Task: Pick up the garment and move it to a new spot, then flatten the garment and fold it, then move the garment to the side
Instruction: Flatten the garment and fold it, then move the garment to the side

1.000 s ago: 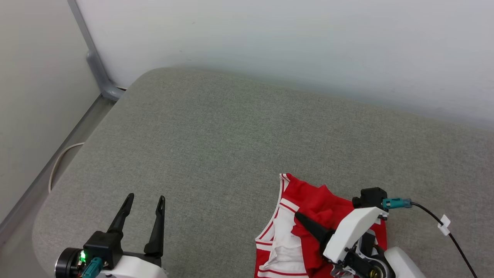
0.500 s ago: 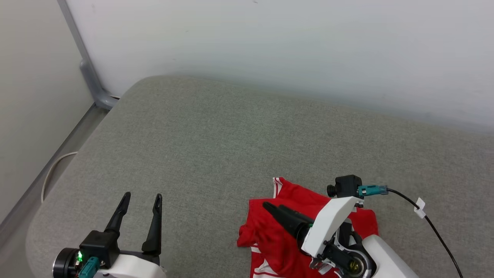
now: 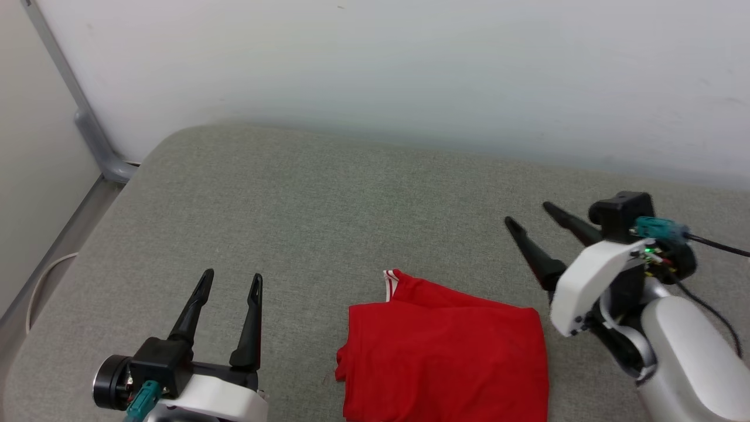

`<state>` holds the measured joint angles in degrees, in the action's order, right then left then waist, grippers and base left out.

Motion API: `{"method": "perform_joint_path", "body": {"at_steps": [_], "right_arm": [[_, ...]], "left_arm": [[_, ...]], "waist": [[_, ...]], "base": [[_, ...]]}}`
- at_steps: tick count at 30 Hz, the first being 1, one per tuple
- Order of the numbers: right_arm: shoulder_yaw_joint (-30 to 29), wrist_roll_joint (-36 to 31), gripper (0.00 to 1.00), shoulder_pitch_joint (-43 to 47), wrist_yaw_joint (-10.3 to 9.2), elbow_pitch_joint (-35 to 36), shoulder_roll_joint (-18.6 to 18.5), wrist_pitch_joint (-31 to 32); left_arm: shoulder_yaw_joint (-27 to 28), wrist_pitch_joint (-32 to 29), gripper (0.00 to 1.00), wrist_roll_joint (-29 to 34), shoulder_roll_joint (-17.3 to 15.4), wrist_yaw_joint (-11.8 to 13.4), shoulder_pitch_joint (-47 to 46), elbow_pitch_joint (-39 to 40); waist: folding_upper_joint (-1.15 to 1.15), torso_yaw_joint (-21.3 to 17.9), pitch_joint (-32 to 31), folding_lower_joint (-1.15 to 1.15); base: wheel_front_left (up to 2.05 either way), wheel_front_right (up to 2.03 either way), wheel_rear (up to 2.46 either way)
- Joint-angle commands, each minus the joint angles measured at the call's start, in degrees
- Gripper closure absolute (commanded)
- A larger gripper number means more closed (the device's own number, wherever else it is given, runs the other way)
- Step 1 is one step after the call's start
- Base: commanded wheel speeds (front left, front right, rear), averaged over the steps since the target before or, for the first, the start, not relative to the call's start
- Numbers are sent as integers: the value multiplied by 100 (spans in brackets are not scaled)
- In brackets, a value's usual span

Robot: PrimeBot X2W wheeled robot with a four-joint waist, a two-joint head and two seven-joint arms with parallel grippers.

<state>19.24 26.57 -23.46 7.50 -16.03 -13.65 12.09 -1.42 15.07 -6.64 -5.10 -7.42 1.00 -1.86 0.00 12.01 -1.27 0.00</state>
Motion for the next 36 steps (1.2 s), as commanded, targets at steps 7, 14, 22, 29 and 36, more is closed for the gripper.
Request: {"method": "perform_joint_path", "body": {"at_steps": [7,14,22,29,36], "right_arm": [[-849,-1183,0,731,-4,755,-670,-970],[-2131,-1353,0,1712,-4,1324,-107,-1913],[-2692,-1701,0,2596,-4,1858,605,-2501],[-2640,-1832,0,2771,-4,1819,960,-2645],[-2592,-1855,0,2733,-4,1678,1003,-2669]], "left_arm": [[-70,12,0,22,56,-9,-106,161],[-94,12,0,57,78,-9,-75,241],[-224,12,0,283,2,-9,-59,330],[-219,12,0,330,66,-9,16,315],[-237,12,0,291,95,-9,18,253]], "waist": [[0,-234,117,0],[0,-376,269,0],[0,-483,355,0],[0,-544,410,0],[0,-538,422,0]], "base": [[0,0,0],[0,0,0],[0,0,0],[0,0,0],[0,0,0]]}}
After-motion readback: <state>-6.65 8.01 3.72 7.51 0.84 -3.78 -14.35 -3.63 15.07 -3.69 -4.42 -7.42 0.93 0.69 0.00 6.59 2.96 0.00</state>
